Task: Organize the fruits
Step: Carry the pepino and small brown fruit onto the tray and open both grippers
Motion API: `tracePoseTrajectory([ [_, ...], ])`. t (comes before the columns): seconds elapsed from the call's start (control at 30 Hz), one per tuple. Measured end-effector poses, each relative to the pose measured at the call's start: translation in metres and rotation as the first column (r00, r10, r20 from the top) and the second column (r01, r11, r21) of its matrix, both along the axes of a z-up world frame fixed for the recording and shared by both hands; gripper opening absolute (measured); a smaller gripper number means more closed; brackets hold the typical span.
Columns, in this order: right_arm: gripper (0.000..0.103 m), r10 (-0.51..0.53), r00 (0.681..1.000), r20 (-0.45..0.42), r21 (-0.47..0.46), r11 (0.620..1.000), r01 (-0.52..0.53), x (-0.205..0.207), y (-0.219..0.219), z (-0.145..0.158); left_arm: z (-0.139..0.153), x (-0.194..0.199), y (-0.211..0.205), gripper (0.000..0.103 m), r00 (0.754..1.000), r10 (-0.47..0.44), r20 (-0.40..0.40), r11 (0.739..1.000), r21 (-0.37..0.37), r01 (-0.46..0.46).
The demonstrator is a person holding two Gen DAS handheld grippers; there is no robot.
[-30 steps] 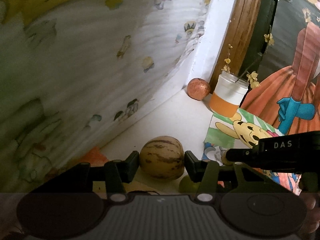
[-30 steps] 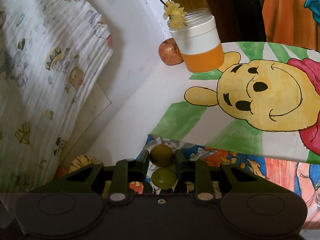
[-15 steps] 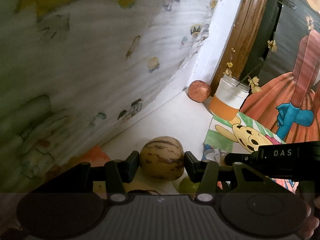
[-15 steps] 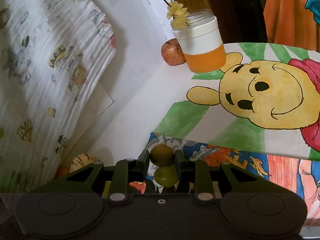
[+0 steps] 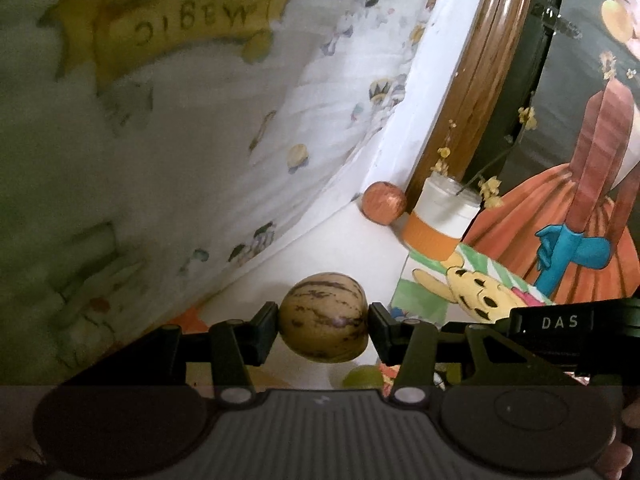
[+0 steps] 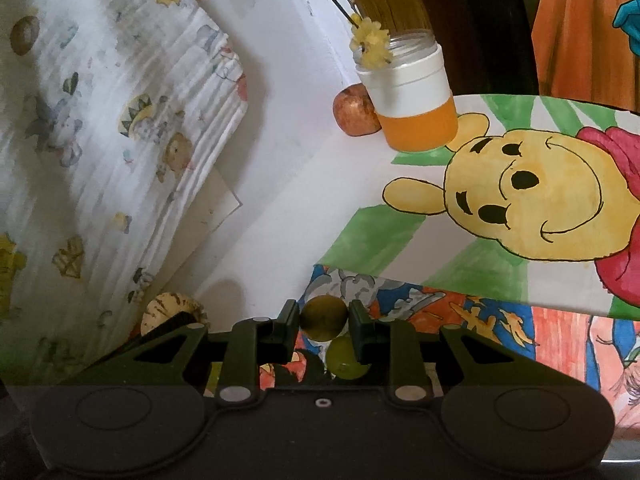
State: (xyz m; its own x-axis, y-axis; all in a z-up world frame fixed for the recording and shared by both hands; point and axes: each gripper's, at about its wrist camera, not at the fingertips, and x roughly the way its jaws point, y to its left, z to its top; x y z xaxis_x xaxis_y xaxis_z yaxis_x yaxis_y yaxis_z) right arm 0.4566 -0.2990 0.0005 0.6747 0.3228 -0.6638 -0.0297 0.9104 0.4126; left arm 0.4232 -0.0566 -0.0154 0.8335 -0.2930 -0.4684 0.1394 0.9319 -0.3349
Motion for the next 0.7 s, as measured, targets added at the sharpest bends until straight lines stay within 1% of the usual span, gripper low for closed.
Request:
tracePoseTrajectory([
  [0.17,0.029,-0.004,1.0,0.008,0.01,1.0,0.004,-0.005,-0.002,0.006,0.001,-0.001,0.002,0.053,1.0,-0.011,0.014,0.999,-0.031,0.012],
  [0.33,0.029,-0.005,1.0,0.013,0.023,1.0,0.005,-0.012,-0.004,0.01,0.003,-0.004,0.0,0.053,0.999,-0.034,0.028,0.999,-0.026,0.035],
  [0.5,0.029,-0.006,1.0,0.022,0.026,1.0,0.005,-0.023,-0.008,0.017,0.006,-0.008,-0.002,0.053,0.997,-0.055,0.048,0.998,-0.039,0.057],
  [0.7,0.029,-0.019,0.999,0.047,0.029,0.999,0.017,-0.047,-0.018,0.033,0.011,-0.016,-0.009,0.053,0.989,-0.113,0.095,0.991,-0.061,0.119],
])
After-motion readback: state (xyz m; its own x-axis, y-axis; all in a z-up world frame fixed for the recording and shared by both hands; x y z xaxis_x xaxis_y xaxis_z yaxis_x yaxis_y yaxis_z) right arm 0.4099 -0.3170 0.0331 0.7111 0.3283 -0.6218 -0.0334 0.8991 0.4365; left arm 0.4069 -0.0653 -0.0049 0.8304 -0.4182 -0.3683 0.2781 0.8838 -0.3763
